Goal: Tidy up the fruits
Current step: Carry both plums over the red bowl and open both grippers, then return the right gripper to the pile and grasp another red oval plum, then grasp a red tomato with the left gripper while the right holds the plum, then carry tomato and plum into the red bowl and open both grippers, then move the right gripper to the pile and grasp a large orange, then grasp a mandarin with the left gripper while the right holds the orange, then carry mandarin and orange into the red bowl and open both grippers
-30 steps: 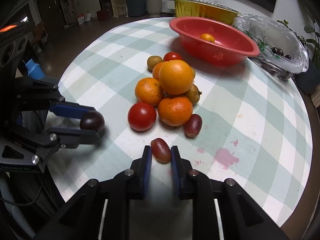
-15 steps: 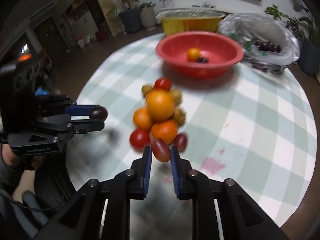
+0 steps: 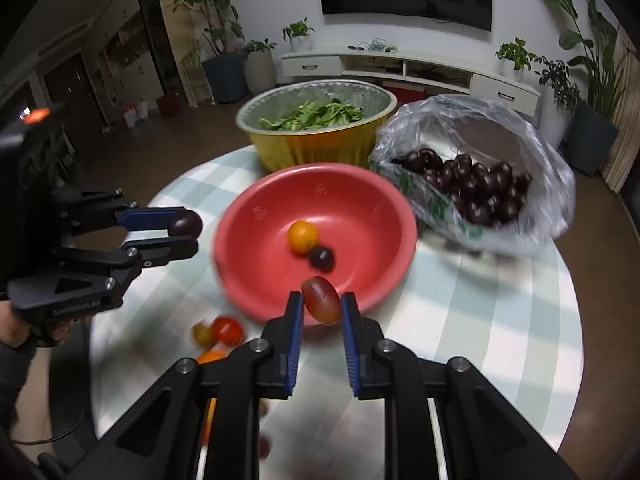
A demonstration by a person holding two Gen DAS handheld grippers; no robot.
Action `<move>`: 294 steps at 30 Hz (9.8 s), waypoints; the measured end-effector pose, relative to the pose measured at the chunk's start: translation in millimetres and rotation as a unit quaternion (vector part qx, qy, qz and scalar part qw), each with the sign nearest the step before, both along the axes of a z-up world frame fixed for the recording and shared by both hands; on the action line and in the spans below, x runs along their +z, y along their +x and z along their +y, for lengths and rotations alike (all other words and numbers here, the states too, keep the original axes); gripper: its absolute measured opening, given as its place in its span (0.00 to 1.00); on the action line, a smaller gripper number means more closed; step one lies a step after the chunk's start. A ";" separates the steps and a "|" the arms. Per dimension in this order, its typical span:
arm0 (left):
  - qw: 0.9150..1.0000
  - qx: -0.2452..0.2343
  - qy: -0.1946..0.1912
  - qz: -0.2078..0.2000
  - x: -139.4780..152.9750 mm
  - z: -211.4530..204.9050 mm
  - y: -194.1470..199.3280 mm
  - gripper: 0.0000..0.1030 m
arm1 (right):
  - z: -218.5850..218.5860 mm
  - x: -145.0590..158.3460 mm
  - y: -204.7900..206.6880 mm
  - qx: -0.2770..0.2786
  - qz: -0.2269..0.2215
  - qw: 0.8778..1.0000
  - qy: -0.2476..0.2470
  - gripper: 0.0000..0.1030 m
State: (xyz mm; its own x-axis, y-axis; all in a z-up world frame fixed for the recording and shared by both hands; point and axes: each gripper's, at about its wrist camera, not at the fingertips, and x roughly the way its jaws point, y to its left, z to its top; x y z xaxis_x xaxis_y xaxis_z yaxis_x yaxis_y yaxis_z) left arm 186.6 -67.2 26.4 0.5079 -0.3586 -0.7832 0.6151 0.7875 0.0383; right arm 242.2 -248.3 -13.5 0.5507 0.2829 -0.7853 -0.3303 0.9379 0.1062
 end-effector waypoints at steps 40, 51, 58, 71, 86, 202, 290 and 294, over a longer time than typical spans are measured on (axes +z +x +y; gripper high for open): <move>1.000 0.004 0.004 0.021 -48.9 -15.7 15.6 0.71 | 16.1 -33.8 36.5 0.006 0.022 0.998 -0.051 0.47; 0.998 0.023 -0.048 0.029 -38.1 29.2 -85.4 0.84 | -5.1 -29.3 -72.7 -0.001 0.008 0.999 0.033 0.47; 0.997 0.043 -0.053 0.047 -60.0 44.6 -153.7 0.84 | 8.5 -66.5 -129.5 0.013 0.041 0.998 0.038 0.47; 0.998 0.027 -0.018 0.058 -96.2 8.7 -188.2 0.84 | 20.9 -84.1 -129.0 0.067 0.031 0.997 -0.025 0.43; 0.997 0.019 -0.030 0.073 -99.2 2.8 -176.3 0.50 | 35.7 -83.2 -123.1 0.140 0.028 0.988 -0.056 0.27; 0.999 0.018 -0.045 0.025 -31.9 6.8 -9.3 0.85 | 15.5 -18.7 13.9 0.016 -0.022 0.998 -0.059 0.49; 0.992 0.017 -0.086 0.092 -83.9 26.7 -136.1 0.33 | 12.3 -41.2 -119.9 0.017 0.007 0.996 0.082 0.40; 0.992 0.024 -0.094 0.084 -75.0 33.5 -134.2 0.33 | 10.2 -41.0 -119.2 0.015 0.008 0.997 0.082 0.40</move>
State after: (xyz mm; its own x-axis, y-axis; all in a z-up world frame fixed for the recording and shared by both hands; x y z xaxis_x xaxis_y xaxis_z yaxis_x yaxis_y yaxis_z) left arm 52.5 -33.7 -48.6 0.3955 -0.4851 -0.7799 0.5612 0.7999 -0.2129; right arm 123.0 -238.1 -54.5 0.5288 0.4234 -0.7356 -0.3542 0.8977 0.2621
